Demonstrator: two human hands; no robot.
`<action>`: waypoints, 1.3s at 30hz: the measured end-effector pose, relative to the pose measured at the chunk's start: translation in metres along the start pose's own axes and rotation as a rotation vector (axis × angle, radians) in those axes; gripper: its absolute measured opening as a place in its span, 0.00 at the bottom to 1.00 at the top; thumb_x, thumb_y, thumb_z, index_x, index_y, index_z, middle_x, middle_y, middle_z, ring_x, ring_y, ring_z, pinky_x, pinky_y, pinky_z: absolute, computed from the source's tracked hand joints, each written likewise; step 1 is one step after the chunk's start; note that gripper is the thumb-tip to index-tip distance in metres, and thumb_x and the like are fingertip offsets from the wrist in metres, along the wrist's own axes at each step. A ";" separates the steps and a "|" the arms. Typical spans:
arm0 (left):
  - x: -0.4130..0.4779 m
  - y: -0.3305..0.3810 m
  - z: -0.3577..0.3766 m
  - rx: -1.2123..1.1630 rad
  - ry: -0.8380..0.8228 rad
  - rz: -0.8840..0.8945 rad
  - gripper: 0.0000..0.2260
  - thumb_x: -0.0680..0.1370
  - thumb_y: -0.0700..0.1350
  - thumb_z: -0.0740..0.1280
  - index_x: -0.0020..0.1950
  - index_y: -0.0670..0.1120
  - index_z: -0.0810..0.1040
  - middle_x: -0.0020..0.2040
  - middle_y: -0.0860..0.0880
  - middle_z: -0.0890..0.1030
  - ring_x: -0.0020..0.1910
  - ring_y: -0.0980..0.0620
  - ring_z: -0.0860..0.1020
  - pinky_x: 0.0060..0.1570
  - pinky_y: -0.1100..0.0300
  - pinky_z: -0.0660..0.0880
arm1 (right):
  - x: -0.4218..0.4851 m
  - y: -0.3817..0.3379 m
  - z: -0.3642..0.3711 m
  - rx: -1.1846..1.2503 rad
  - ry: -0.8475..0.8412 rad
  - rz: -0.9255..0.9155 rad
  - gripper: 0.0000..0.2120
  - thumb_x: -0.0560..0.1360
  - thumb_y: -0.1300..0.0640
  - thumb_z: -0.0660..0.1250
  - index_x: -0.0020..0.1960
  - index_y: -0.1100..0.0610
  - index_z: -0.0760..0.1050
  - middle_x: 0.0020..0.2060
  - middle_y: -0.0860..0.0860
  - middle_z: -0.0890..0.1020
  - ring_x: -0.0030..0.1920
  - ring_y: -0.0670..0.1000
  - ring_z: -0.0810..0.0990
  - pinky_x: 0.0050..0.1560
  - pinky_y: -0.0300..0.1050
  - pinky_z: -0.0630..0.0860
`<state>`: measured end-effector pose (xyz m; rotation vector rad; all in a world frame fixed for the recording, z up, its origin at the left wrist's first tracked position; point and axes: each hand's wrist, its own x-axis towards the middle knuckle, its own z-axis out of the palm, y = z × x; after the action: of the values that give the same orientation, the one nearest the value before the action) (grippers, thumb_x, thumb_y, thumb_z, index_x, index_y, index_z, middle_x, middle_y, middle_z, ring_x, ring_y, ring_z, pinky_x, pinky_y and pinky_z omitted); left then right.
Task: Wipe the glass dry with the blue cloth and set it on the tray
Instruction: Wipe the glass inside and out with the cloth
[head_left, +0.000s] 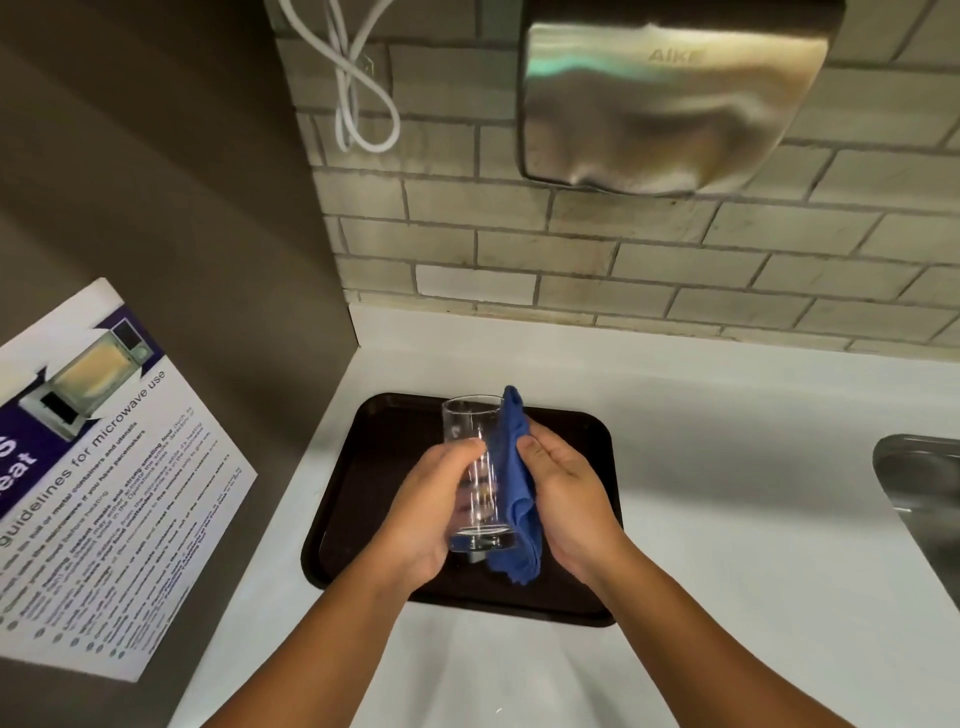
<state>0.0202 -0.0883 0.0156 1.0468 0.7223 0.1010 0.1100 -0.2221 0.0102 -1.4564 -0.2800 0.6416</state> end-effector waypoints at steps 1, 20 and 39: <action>-0.001 0.002 -0.001 -0.071 -0.031 -0.061 0.17 0.83 0.54 0.70 0.63 0.43 0.85 0.48 0.44 0.91 0.43 0.45 0.91 0.42 0.49 0.88 | -0.004 0.000 0.003 -0.106 0.014 -0.075 0.17 0.90 0.57 0.59 0.73 0.46 0.80 0.62 0.50 0.89 0.62 0.50 0.88 0.63 0.45 0.85; 0.012 0.016 0.004 -0.321 -0.156 -0.184 0.28 0.79 0.61 0.67 0.68 0.40 0.86 0.54 0.38 0.89 0.46 0.42 0.90 0.44 0.50 0.87 | -0.014 -0.017 0.001 -0.629 -0.088 -0.456 0.23 0.90 0.61 0.59 0.82 0.46 0.69 0.80 0.47 0.74 0.79 0.42 0.72 0.79 0.42 0.71; 0.018 0.022 0.011 -0.251 -0.139 -0.111 0.28 0.78 0.67 0.73 0.61 0.44 0.91 0.52 0.40 0.91 0.45 0.44 0.90 0.45 0.50 0.87 | -0.025 -0.010 0.008 -0.442 0.049 -0.340 0.20 0.90 0.58 0.58 0.76 0.40 0.76 0.63 0.36 0.85 0.62 0.39 0.85 0.60 0.33 0.82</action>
<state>0.0463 -0.0780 0.0280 0.7644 0.6218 0.0218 0.0876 -0.2295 0.0258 -1.7880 -0.6461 0.2734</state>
